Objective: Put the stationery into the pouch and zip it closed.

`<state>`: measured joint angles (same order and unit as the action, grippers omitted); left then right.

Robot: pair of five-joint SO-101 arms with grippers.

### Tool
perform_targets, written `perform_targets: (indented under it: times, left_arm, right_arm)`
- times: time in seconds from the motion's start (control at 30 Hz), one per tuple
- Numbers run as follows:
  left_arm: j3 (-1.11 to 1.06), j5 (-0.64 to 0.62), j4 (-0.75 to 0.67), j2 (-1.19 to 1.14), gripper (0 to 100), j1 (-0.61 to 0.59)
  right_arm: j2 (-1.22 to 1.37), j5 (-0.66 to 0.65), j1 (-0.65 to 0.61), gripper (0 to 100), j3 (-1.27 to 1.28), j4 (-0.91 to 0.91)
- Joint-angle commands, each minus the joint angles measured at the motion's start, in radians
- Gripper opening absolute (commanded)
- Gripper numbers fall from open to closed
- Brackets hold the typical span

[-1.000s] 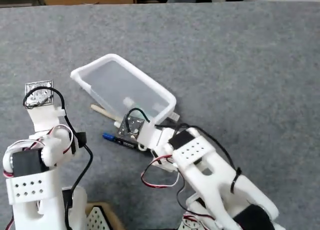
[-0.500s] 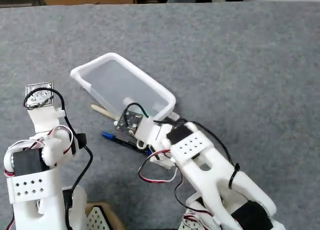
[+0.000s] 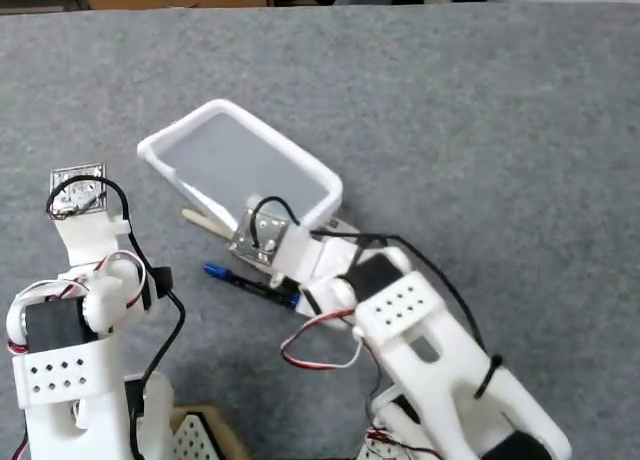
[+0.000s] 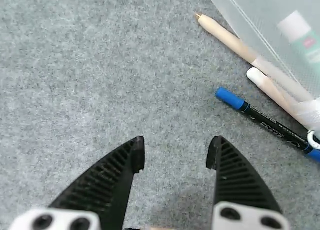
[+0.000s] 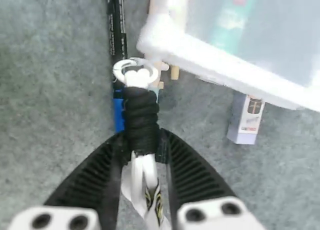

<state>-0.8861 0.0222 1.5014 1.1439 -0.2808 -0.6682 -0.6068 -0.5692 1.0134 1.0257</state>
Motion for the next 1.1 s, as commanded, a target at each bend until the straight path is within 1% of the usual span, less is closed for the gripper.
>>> perform_targets:
  times: [0.0,0.13,0.17,0.3,0.37,0.4,0.53,0.63,0.7,0.83,0.93,1.07]
  left_arm:
    - [0.007,0.002,-0.021,0.009,24,-0.005]
    - [0.021,0.002,-0.021,0.018,24,-0.002]
    - [0.033,0.000,-0.021,0.018,25,-0.002]
    - [0.093,-0.018,-0.009,0.018,39,-0.002]
    - [0.133,-0.048,0.014,0.018,43,-0.001]
    - [0.154,-0.048,0.026,0.018,43,0.005]
    - [0.240,-0.057,0.077,0.018,43,0.105]
    - [0.308,-0.130,0.089,0.018,43,0.162]
    - [0.320,-0.157,0.086,0.018,43,0.186]
    - [0.320,-0.157,0.066,0.017,43,0.191]
    - [0.311,-0.157,0.064,0.017,43,0.194]
    - [0.246,-0.157,0.058,0.018,43,0.194]
  right_arm:
    - [-0.076,0.003,-0.006,1.2,-0.016,0.038]
    - [-0.182,0.002,-0.008,1.2,-0.091,0.143]
    - [-0.211,0.002,-0.011,1.2,-0.114,0.169]
    - [-0.318,-0.028,-0.012,1.2,-0.216,0.269]
    - [-0.351,-0.066,-0.012,1.2,-0.269,0.316]
    - [-0.355,-0.077,-0.012,1.2,-0.302,0.339]
    - [-0.338,-0.083,-0.014,1.2,-0.456,0.416]
    - [-0.289,-0.084,-0.017,1.2,-0.565,0.460]
    - [-0.252,-0.084,-0.055,1.2,-0.627,0.502]
    - [-0.200,-0.074,-0.140,1.2,-0.730,0.562]
    - [-0.171,-0.077,-0.140,1.2,-0.751,0.560]
    - [-0.139,-0.074,-0.143,1.2,-0.796,0.562]
